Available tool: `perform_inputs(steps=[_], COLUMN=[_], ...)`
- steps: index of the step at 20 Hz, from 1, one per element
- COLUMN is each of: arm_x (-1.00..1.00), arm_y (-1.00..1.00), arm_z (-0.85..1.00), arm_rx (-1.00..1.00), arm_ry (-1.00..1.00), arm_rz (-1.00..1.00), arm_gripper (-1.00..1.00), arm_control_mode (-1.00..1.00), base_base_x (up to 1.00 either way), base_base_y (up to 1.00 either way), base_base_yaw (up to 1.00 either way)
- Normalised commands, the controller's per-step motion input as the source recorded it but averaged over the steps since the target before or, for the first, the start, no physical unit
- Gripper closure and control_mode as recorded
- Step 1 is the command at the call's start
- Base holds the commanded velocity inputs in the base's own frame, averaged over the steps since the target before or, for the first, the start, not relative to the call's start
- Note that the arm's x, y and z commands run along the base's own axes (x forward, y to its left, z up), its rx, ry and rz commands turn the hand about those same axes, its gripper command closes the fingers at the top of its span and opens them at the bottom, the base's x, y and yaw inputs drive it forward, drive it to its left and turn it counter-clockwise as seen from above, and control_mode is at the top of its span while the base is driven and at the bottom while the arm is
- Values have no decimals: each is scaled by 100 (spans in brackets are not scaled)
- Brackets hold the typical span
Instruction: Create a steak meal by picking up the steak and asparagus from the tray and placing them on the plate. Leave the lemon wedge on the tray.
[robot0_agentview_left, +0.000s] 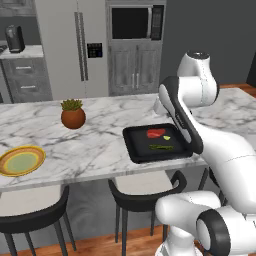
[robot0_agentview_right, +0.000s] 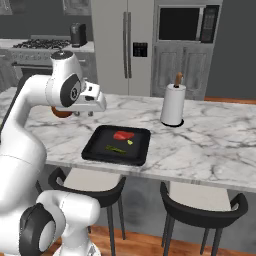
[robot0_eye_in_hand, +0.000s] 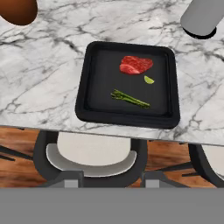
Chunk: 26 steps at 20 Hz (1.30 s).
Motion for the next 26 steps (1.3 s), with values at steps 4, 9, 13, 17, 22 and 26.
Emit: perform_inputs(steps=[4,9,13,17,22,26], arm_x=[-27,-46,-18,0,0,0], arm_y=[0,0,0,0,0,0], arm_z=[0,-16,-15,0,0,0], arm_rx=[0,0,0,0,0,0], arm_ry=[0,0,0,0,0,0], arm_rz=[0,0,0,0,0,0], arm_gripper=[-100,-100,-100,-100,-100,-100], arm_control_mode=[-100,-100,-100,-100,100,100], base_base_x=[0,0,0,0,-18,-45], base_base_y=[0,0,0,0,2,38], base_base_yaw=[0,0,0,0,0,0])
